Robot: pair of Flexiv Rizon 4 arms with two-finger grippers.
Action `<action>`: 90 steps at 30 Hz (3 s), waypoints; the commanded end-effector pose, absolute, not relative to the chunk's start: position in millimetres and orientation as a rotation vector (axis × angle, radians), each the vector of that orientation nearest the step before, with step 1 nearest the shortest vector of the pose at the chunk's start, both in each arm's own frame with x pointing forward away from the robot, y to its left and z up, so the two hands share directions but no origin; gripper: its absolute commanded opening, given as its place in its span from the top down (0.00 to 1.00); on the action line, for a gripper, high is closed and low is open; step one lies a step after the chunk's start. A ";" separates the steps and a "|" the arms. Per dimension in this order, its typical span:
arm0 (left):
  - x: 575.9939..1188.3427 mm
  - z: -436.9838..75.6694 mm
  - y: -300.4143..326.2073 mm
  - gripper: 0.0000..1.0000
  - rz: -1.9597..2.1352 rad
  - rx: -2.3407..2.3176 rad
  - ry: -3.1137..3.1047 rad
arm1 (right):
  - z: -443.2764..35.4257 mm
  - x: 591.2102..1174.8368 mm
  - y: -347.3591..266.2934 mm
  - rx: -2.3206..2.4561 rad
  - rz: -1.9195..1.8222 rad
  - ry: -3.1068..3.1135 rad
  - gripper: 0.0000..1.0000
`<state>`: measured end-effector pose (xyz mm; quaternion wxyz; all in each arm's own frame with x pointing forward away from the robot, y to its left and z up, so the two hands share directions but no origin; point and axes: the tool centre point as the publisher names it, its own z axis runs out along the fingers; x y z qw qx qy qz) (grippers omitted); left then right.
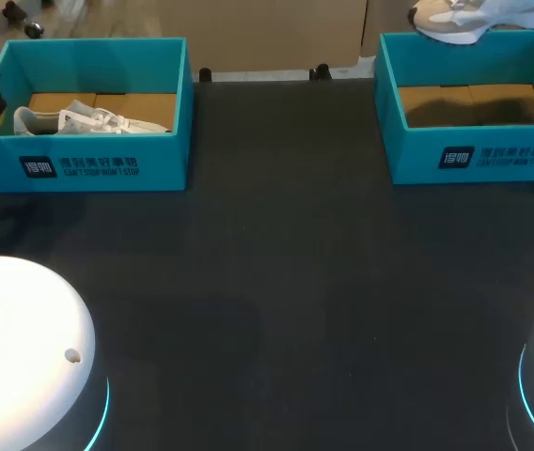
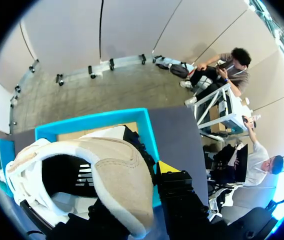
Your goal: Take the shoe out of the shoebox, open the shoe tongue, remove and reinsert the insole, then place the shoe into the shoebox
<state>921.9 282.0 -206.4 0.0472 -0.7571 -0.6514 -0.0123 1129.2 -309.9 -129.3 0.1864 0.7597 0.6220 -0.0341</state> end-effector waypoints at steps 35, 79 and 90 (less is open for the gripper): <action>920.3 -206.5 281.9 0.00 -0.044 -2.310 -1.988 | -59.7 928.5 -139.2 2.110 -0.020 1.742 1.00; 920.3 -206.5 281.9 0.00 -0.044 -2.310 -1.988 | -178.8 762.3 -40.8 2.298 -0.013 1.707 1.00; 920.3 -206.5 281.9 0.00 -0.044 -2.310 -1.988 | -260.7 709.9 2.2 2.270 -0.004 1.869 1.00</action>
